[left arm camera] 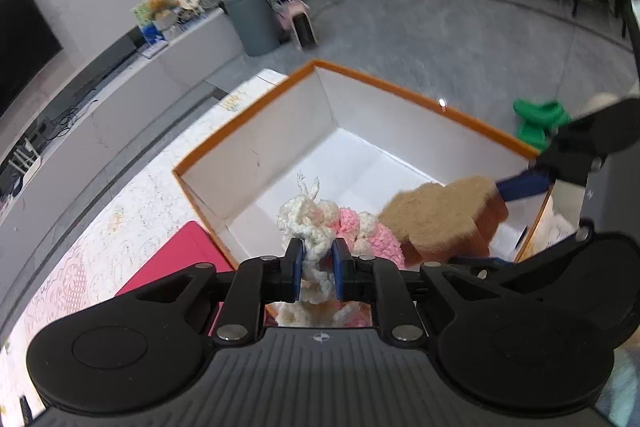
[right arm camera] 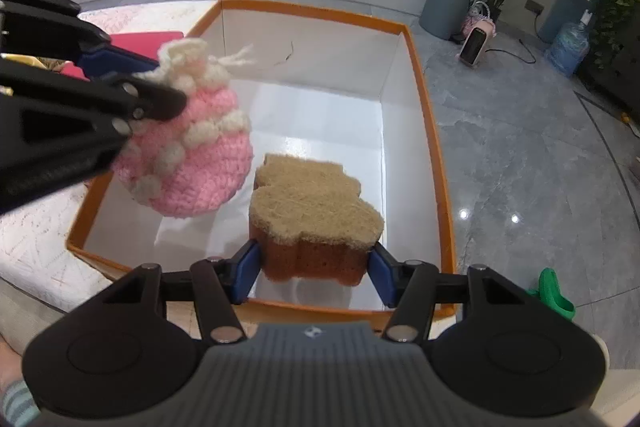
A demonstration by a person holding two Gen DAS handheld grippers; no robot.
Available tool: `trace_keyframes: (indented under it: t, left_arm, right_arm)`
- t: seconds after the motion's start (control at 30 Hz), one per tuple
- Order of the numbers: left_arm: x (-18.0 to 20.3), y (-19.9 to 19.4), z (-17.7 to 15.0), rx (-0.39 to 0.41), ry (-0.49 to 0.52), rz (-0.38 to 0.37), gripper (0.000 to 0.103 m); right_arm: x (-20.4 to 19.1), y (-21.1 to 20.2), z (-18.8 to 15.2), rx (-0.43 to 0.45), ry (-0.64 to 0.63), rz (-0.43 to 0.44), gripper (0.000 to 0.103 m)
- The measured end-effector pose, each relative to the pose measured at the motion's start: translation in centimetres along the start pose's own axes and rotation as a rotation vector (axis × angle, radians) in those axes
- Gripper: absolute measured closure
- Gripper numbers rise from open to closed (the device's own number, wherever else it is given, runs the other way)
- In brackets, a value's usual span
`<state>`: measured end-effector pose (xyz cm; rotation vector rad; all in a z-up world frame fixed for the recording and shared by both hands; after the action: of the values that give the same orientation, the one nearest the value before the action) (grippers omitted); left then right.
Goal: Organize soft objects
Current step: 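Carry pouch and sponge into the open white box and release both, then withdraw both open grippers from the box back over the bed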
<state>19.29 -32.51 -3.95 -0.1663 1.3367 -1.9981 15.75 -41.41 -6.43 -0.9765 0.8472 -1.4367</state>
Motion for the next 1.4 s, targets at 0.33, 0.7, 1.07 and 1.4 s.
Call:
trace_keyframes:
  t: [0.33, 0.7, 1.07, 1.4]
  left_arm:
    - [0.7, 3.0, 0.8, -0.072, 0.060, 0.019, 0.082]
    - [0.7, 2.8, 0.2, -0.062, 0.040, 0.020, 0.047]
    - [0.0, -1.0, 0.2, 0.051, -0.002, 0.043, 0.038]
    - [-2.4, -5.0, -2.2, 0.108, -0.128, 0.044, 0.038]
  right_arm:
    - [-0.2, 1.5, 1.5, -0.064, -0.070, -0.001, 0.043]
    - [0.0, 2.3, 2.1, -0.111, -0.060, 0.010, 0.035]
    - [-0.4, -0.1, 1.7, -0.059, -0.044, -0.002, 0.021]
    - [-2.6, -4.0, 0.3, 0.046, -0.036, 0.006, 0.021]
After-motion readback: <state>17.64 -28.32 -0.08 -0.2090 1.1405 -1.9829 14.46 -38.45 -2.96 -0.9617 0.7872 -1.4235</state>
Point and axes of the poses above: each gripper's, at about its wrist camera, not at the fingertips, and y roughly the way its jaws point, x to its right, z to its top, the point moved 1 cm from there along y, roughly the way its jaws point, and after that the axes turned 9 degrees about -x, right-handed, at the moved point
